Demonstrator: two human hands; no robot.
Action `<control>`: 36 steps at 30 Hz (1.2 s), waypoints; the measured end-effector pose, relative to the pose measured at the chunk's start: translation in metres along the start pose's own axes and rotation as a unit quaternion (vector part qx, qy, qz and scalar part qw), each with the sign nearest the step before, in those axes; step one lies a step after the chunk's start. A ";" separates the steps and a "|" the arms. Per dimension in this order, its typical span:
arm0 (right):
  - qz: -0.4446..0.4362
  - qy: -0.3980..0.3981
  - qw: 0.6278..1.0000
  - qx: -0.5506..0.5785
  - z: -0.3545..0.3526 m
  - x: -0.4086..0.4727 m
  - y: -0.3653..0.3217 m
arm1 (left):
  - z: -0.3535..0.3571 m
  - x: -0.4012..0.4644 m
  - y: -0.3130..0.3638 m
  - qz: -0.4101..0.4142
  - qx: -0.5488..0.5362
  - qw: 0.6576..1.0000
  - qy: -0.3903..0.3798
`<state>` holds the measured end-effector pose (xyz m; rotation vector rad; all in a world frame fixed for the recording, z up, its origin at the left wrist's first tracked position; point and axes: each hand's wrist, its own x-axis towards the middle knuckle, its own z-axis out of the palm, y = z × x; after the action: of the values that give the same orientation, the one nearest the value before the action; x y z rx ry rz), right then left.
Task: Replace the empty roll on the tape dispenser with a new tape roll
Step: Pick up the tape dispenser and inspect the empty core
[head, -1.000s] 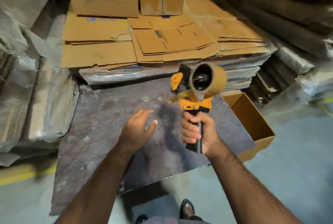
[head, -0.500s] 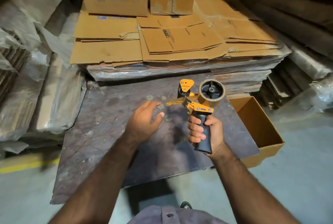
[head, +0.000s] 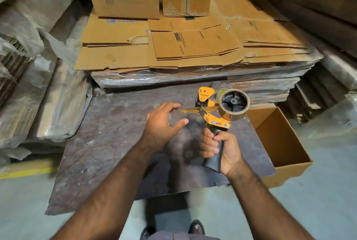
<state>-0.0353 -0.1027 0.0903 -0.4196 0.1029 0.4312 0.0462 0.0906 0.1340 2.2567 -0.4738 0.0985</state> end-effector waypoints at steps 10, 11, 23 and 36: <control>0.060 -0.054 0.997 -0.010 -0.018 -0.021 -0.032 | 0.041 0.007 0.037 0.056 -0.033 0.997 0.033; 0.070 -0.052 0.996 -0.017 -0.018 -0.022 -0.035 | 0.042 0.008 0.039 0.057 -0.034 0.997 0.040; 0.124 0.167 0.938 -0.276 -0.009 -0.016 -0.048 | 0.030 0.010 0.018 -0.014 -0.065 0.995 0.079; 0.121 0.182 0.947 -0.237 -0.002 -0.018 -0.046 | 0.026 0.000 0.007 -0.038 -0.061 0.997 0.015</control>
<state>-0.0325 -0.1484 0.1089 -0.9674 0.4180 0.6201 0.0416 0.0671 0.1214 2.1481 -0.3676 0.0623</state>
